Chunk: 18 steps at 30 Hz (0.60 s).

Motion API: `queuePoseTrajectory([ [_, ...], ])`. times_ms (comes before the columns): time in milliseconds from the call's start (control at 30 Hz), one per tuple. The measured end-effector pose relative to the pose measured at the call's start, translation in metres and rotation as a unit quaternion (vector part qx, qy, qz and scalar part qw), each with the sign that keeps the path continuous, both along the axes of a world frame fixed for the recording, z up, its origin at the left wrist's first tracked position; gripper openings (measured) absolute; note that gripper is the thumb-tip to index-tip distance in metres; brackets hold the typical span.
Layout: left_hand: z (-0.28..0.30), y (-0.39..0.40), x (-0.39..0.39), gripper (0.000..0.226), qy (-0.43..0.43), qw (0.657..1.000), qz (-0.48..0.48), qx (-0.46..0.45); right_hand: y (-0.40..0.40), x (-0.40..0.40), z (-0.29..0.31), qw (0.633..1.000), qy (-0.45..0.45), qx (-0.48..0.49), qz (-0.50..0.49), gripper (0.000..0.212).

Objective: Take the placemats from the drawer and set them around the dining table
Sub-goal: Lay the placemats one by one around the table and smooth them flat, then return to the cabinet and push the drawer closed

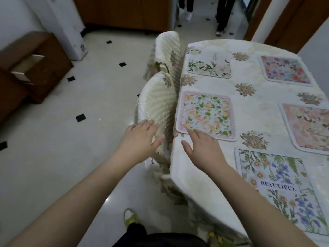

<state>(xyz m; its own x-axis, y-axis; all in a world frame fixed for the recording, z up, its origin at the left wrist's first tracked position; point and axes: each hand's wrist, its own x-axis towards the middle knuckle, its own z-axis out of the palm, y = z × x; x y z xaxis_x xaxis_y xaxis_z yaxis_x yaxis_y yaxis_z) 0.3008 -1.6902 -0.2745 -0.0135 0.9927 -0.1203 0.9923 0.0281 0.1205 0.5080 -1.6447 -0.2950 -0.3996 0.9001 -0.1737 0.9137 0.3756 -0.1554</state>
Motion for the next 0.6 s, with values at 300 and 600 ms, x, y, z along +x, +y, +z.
queuePoseTrajectory([
  [300,0.006,-0.021,-0.180,0.069,0.005,0.995,0.104,0.006,0.025,-0.197,0.022,0.994,0.026,0.048,0.099,0.058],
  [600,0.036,-0.044,-0.359,0.062,0.029,0.977,0.207,0.044,0.040,-0.382,0.041,0.976,0.045,0.084,0.195,0.057],
])
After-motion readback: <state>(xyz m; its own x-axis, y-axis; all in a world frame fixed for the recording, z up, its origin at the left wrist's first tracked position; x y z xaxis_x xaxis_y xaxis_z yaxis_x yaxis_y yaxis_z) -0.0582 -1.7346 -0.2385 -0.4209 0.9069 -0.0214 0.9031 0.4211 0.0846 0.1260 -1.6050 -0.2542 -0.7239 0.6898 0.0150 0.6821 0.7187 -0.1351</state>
